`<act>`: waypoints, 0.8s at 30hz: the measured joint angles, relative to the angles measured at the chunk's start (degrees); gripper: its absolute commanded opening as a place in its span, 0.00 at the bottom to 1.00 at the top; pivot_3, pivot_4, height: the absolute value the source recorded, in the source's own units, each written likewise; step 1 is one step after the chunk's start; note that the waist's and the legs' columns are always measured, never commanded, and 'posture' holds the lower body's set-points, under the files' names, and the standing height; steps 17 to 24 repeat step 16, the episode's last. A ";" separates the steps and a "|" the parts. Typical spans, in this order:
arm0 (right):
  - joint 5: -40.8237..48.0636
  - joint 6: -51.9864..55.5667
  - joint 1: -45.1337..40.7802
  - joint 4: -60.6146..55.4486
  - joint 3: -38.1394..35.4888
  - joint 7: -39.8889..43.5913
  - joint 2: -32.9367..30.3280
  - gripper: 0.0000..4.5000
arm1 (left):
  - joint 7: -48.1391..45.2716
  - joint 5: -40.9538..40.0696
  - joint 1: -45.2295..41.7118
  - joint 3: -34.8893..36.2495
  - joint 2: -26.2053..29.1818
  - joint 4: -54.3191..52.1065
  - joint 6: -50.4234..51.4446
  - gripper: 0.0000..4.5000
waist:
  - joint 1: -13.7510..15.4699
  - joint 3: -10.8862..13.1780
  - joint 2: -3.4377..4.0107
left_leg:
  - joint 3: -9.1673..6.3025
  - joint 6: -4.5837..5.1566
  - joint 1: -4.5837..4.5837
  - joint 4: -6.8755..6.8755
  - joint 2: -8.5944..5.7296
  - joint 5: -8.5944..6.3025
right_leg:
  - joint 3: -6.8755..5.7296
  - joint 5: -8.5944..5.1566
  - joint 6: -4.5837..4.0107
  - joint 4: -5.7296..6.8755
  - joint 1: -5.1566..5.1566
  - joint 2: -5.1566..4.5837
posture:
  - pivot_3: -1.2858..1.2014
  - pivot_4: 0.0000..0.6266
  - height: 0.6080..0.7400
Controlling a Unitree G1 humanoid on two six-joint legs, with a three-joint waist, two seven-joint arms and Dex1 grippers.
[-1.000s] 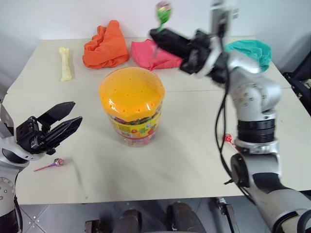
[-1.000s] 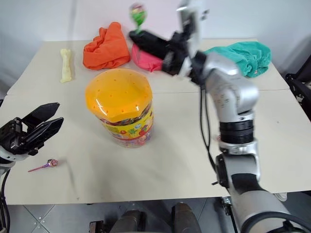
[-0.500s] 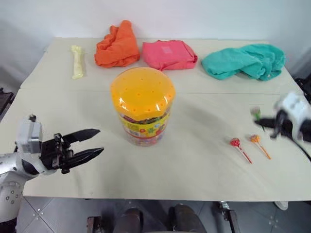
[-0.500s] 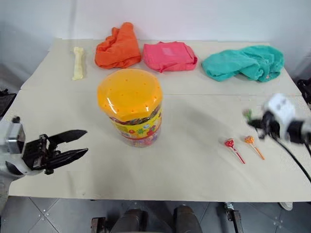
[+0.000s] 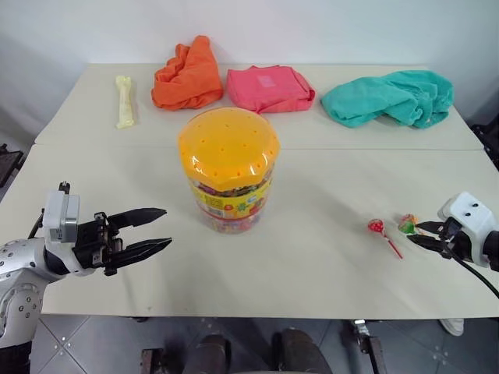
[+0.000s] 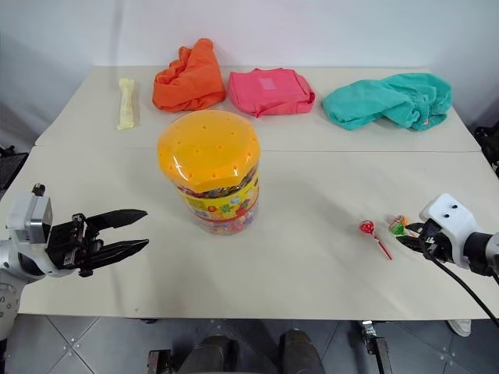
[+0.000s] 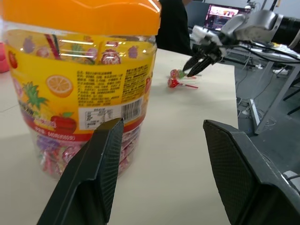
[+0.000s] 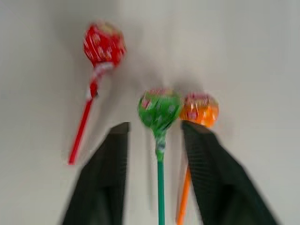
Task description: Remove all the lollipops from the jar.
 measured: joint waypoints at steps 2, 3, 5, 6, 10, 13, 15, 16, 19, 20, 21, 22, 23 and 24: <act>1.49 -1.79 -0.07 0.08 -1.52 1.64 0.50 0.77 | 0.15 0.44 -0.04 0.01 0.00 0.87 -0.01 0.64 | 0.11 0.00 0.00 | 0.00 0.00 -0.01 0.00 -0.01 0.00 | -0.01 0.00 0.00 -0.01 0.00 0.00 | 0.52 0.24 1.00; 2.53 -3.11 -0.04 0.08 -2.57 3.06 0.67 0.83 | 0.36 0.78 -0.07 0.01 0.00 1.33 -0.06 0.64 | 0.11 0.00 0.00 | 0.00 0.00 0.00 0.00 -0.01 0.00 | -0.01 0.00 0.01 -0.01 0.01 0.00 | 0.52 0.24 1.00; 8.12 -5.46 -0.34 -0.50 -6.75 7.93 2.97 0.98 | 1.18 2.41 0.08 0.04 0.27 1.89 -0.57 0.64 | 0.09 0.01 -0.01 | -0.04 0.00 0.00 0.00 0.00 0.00 | -0.05 0.01 0.01 -0.05 0.04 0.01 | 0.52 0.24 1.00; 11.73 -6.02 -1.00 -1.29 -8.62 10.40 4.54 0.98 | 1.51 3.29 0.21 0.05 0.72 2.35 -0.97 0.64 | 0.06 0.01 -0.02 | -0.06 0.00 0.01 0.00 0.01 0.00 | -0.08 0.01 0.01 -0.06 0.08 0.02 | 0.52 0.24 1.00; 21.18 -6.22 -4.92 -6.42 -9.79 14.40 8.82 0.99 | 2.89 7.83 2.87 1.33 1.68 4.74 -3.94 0.64 | -0.38 0.01 -0.01 | -0.07 0.00 0.07 -0.05 0.04 0.00 | -0.05 0.01 0.01 -0.08 0.08 0.05 | 0.52 0.24 1.00; 22.12 -8.78 -7.36 -12.69 -3.47 15.78 12.54 0.99 | 4.51 10.28 5.21 2.00 1.41 5.96 -5.84 0.64 | -0.24 0.01 -0.02 | -0.15 -0.01 0.08 -0.09 0.09 0.00 | -0.08 0.01 0.01 -0.08 0.05 0.06 | 0.52 0.24 1.00; 21.62 -10.46 -9.01 -15.25 1.58 15.17 16.44 0.99 | 5.62 11.07 6.24 2.57 1.11 5.83 -6.61 0.64 | -0.18 0.01 -0.02 | -0.17 -0.02 0.05 -0.07 0.06 0.00 | -0.07 0.01 0.01 -0.11 0.05 0.02 | 0.52 0.24 1.00; 21.12 -11.20 -9.60 -15.97 3.66 14.70 17.89 0.99 | 6.09 11.26 6.69 2.72 1.02 5.73 -6.92 0.64 | -0.04 0.01 -0.02 | -0.19 -0.02 0.01 -0.06 0.03 0.00 | -0.09 0.02 0.04 -0.13 0.04 -0.01 | 0.52 0.24 1.00; 21.12 -11.20 -9.60 -15.97 3.66 14.70 17.89 0.99 | 6.09 11.26 6.69 2.72 1.02 5.73 -6.92 0.64 | -0.04 0.01 -0.02 | -0.19 -0.02 0.01 -0.06 0.03 0.00 | -0.09 0.02 0.04 -0.13 0.04 -0.01 | 0.52 0.24 1.00; 21.12 -11.20 -9.60 -15.97 3.66 14.70 17.89 0.99 | 6.09 11.26 6.69 2.72 1.02 5.73 -6.92 0.64 | -0.04 0.01 -0.02 | -0.19 -0.02 0.01 -0.06 0.03 0.00 | -0.09 0.02 0.04 -0.13 0.04 -0.01 | 0.52 0.24 1.00; 21.12 -11.20 -9.60 -15.97 3.66 14.70 17.89 0.99 | 6.09 11.26 6.69 2.72 1.02 5.73 -6.92 0.64 | -0.04 0.01 -0.02 | -0.19 -0.02 0.01 -0.06 0.03 0.00 | -0.09 0.02 0.04 -0.13 0.04 -0.01 | 0.52 0.24 1.00; 21.12 -11.20 -9.60 -15.97 3.66 14.70 17.89 0.99 | 6.09 11.26 6.69 2.72 1.02 5.73 -6.92 0.64 | -0.04 0.01 -0.02 | -0.19 -0.02 0.01 -0.06 0.03 0.00 | -0.09 0.02 0.04 -0.13 0.04 -0.01 | 0.52 0.24 1.00; 21.12 -11.20 -9.60 -15.97 3.66 14.70 17.89 0.99 | 6.09 11.26 6.69 2.72 1.02 5.73 -6.92 0.64 | -0.04 0.01 -0.02 | -0.19 -0.02 0.01 -0.06 0.03 0.00 | -0.09 0.02 0.04 -0.13 0.04 -0.01 | 0.52 0.24 1.00; 21.12 -11.20 -9.60 -15.97 3.66 14.70 17.89 0.99 | 6.09 11.26 6.69 2.72 1.02 5.73 -6.92 0.64 | -0.04 0.01 -0.02 | -0.19 -0.02 0.01 -0.06 0.03 0.00 | -0.09 0.02 0.04 -0.13 0.04 -0.01 | 0.52 0.24 1.00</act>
